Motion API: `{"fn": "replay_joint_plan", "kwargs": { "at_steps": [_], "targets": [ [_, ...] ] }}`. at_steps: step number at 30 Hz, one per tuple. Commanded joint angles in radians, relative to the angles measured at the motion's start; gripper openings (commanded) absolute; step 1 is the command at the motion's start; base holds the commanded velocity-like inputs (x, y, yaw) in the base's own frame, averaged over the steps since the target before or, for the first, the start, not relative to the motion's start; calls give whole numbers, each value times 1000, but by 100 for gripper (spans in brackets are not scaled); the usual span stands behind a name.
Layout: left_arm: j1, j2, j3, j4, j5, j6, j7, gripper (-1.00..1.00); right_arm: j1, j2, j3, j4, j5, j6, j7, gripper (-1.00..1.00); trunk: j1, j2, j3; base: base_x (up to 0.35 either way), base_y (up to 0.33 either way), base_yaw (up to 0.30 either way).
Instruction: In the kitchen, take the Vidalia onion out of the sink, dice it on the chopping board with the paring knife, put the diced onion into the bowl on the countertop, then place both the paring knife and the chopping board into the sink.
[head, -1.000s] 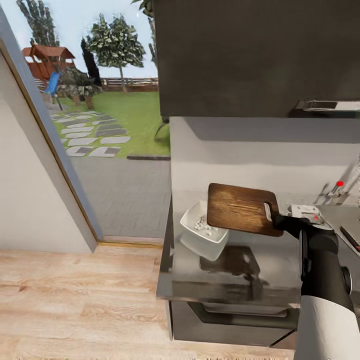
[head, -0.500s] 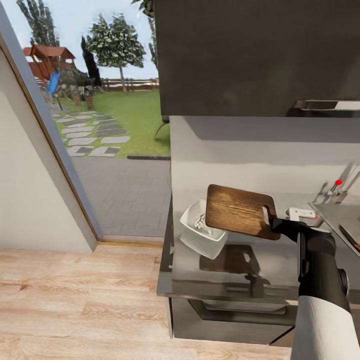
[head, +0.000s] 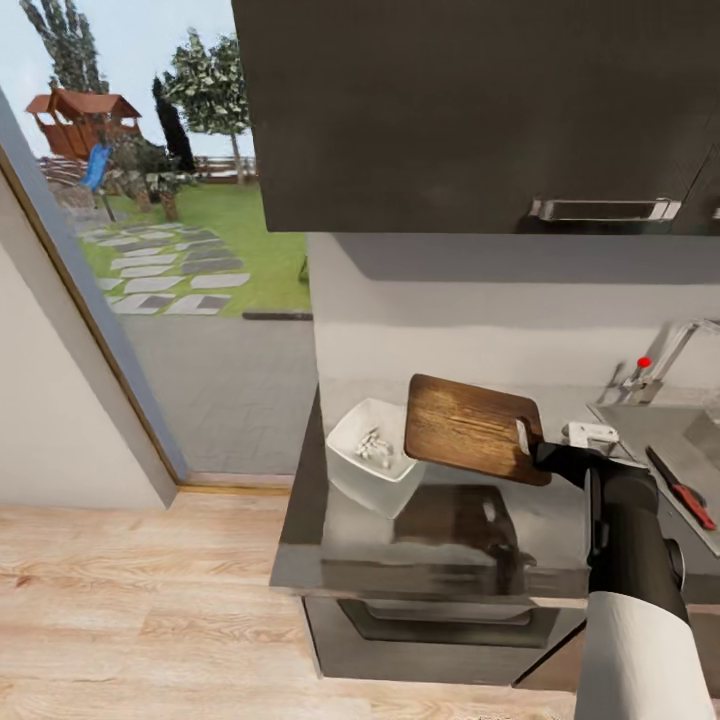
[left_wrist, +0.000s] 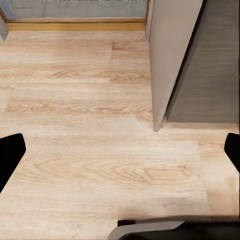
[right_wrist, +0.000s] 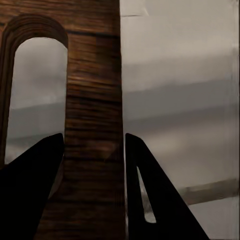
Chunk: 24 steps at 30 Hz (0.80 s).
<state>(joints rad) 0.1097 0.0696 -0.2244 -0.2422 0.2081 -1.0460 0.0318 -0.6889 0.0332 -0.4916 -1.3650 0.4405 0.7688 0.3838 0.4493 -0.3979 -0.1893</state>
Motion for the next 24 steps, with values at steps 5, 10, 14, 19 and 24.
{"fn": "replay_joint_plan", "kwargs": {
  "at_steps": [5, 10, 14, 19, 24],
  "targets": [
    [1, 1, -14, -3, 8, -1, 3, 100, -1, 6, -2, 1, 9, 1, 10, -100, 1, -2, 2, 0, -311, -235],
    [1, 1, -15, -3, 8, -1, 3, 100, -1, 6, -3, 1, 9, 1, 10, -100, 1, -2, 7, 0, -313, -241],
    [1, 2, -15, -3, 8, -1, 4, 100, -1, 5, -3, 1, 9, 1, 10, -100, 1, -2, 9, 0, -263, -104],
    [1, 2, -15, -3, 8, -1, 5, 100, -1, 6, -2, 1, 9, 1, 9, -100, 1, -2, 9, 0, -47, -12],
    [1, 1, -14, -3, 8, -1, 6, 100, -1, 7, -2, 2, 9, 1, 9, -100, 1, -2, 9, 0, -158, -1]
  ]
}}
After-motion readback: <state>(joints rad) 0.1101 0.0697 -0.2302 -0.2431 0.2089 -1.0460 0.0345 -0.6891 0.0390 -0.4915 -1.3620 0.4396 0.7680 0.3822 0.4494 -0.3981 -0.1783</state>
